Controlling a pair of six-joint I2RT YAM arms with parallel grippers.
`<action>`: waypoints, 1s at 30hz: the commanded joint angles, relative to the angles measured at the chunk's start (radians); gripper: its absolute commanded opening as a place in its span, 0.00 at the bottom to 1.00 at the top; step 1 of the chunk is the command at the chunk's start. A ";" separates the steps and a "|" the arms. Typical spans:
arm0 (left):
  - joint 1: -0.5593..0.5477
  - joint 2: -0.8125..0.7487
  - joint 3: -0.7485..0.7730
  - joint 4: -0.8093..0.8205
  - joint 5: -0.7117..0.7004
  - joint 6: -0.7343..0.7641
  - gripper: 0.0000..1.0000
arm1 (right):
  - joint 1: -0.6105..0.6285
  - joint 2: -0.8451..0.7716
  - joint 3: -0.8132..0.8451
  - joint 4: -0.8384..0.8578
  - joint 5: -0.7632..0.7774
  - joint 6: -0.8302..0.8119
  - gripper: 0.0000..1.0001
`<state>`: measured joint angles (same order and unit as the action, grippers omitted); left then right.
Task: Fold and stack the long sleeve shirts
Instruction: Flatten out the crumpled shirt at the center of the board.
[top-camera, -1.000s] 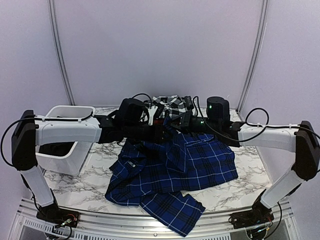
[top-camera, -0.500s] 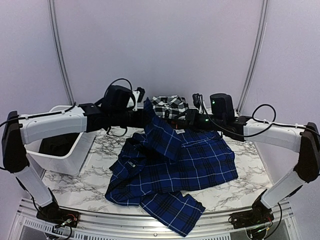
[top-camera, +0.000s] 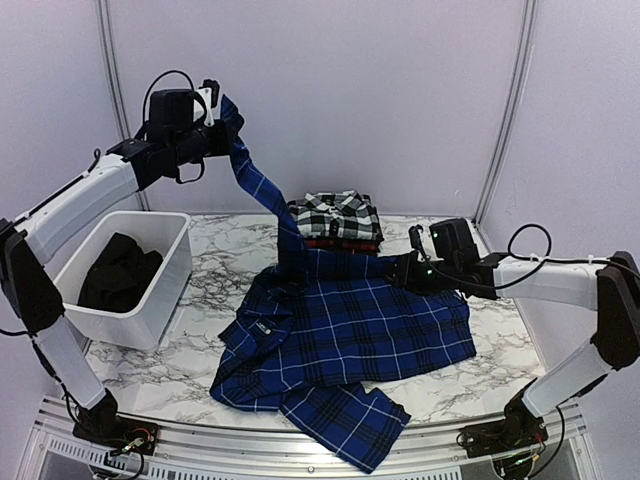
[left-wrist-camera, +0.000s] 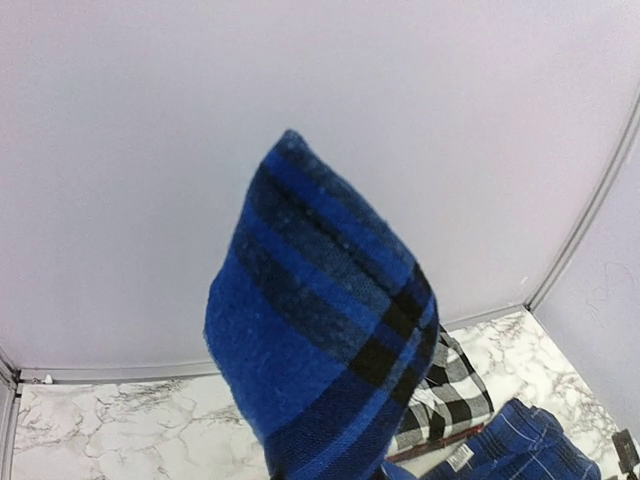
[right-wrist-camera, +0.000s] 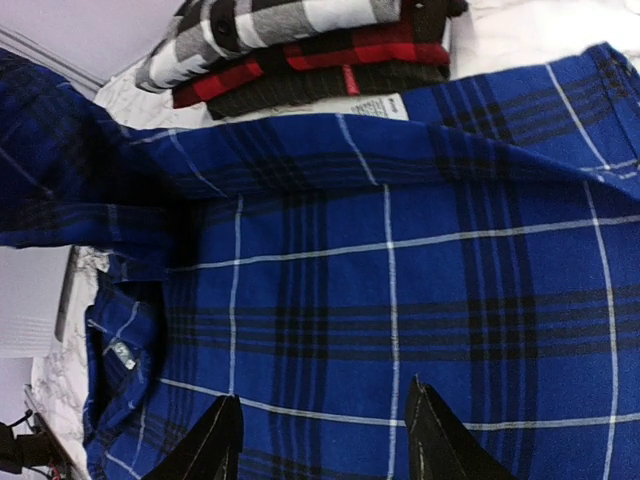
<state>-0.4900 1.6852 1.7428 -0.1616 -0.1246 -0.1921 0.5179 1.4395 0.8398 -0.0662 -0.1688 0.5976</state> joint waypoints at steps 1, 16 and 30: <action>0.056 0.094 0.076 -0.016 -0.008 0.023 0.00 | -0.002 0.045 -0.033 -0.029 0.084 -0.036 0.51; 0.164 0.273 0.189 -0.055 0.070 -0.094 0.00 | -0.039 0.268 -0.057 -0.033 0.193 -0.036 0.51; 0.162 0.409 0.181 -0.078 0.195 -0.169 0.01 | -0.146 -0.118 -0.367 -0.141 0.187 0.139 0.52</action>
<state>-0.3290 2.0636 1.9064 -0.2237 0.0452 -0.3347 0.4240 1.4231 0.5510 -0.0525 0.0162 0.6689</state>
